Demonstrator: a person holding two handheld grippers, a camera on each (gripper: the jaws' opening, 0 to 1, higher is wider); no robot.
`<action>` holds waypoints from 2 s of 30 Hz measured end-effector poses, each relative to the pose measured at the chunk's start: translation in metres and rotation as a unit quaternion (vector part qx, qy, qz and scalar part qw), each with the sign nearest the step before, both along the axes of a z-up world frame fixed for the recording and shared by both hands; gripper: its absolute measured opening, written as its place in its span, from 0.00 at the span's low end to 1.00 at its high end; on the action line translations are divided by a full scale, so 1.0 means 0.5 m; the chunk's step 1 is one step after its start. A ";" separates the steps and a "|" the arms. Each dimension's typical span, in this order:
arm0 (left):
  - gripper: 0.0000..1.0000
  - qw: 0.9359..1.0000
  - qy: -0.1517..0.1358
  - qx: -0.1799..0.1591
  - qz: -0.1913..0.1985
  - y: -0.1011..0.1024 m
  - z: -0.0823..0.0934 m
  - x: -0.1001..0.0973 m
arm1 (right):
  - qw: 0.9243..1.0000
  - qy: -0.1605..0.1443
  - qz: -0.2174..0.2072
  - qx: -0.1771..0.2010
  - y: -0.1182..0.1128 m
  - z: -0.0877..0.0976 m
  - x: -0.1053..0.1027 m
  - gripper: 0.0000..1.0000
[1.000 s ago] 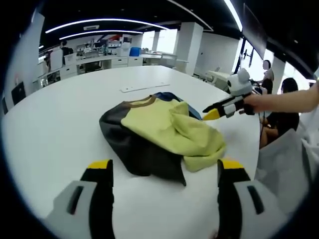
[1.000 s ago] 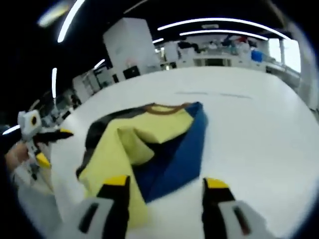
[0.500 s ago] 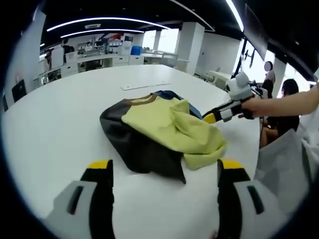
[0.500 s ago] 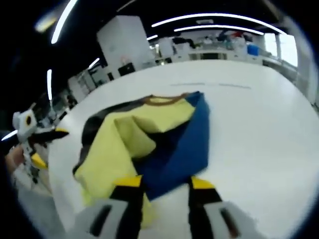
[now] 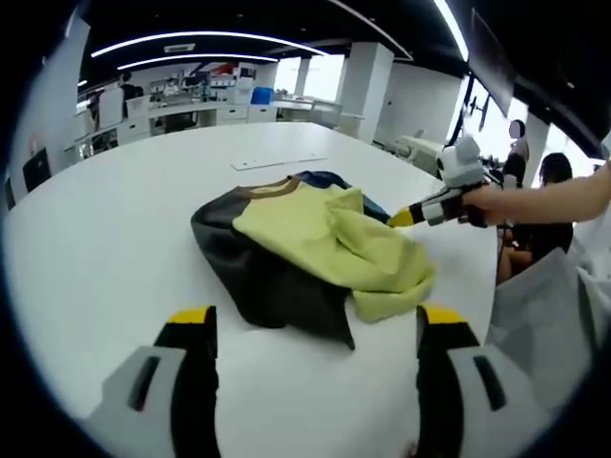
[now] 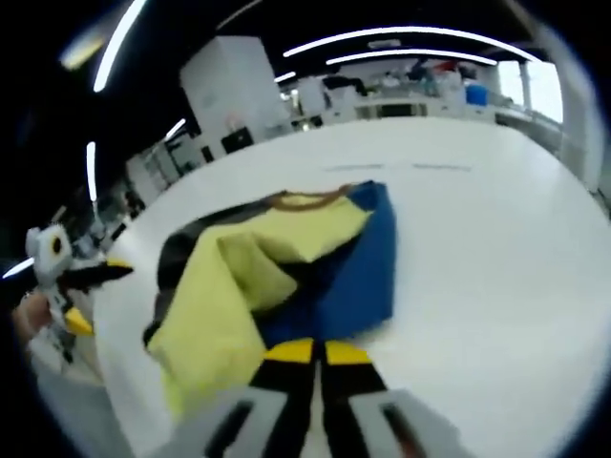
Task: Fold the garment on the visible template until the final outline fits inside the template.
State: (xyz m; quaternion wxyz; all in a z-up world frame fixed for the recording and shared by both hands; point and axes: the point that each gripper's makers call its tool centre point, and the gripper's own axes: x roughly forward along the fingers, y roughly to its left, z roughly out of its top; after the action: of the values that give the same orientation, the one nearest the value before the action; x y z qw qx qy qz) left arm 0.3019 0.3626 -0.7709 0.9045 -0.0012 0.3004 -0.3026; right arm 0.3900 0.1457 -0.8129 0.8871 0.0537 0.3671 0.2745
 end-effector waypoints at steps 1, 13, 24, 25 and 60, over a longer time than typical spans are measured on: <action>0.83 1.000 0.000 0.000 0.000 -0.001 -0.001 0.000 | 1.000 -0.002 -0.003 0.006 -0.004 0.011 0.005 0.00; 0.82 1.000 0.000 -0.004 -0.005 -0.014 -0.003 -0.001 | 0.999 -0.037 -0.001 0.040 -0.008 0.103 0.046 0.00; 0.82 1.000 0.003 -0.007 -0.004 -0.016 -0.008 -0.004 | 1.000 -0.014 0.006 0.019 -0.025 0.050 0.025 0.00; 0.82 1.000 0.003 -0.006 -0.004 -0.015 -0.008 -0.004 | 1.000 -0.013 0.009 0.020 -0.025 0.050 0.023 0.00; 0.83 1.000 0.004 -0.008 -0.003 -0.015 -0.015 -0.009 | 0.994 0.044 0.086 0.048 0.012 -0.008 -0.118 0.71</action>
State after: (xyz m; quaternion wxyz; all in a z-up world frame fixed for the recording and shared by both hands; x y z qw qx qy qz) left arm 0.2975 0.3550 -0.7784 0.9024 -0.0091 0.3019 -0.3074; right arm 0.3309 0.1517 -0.8171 0.8393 0.0760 0.3959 0.3647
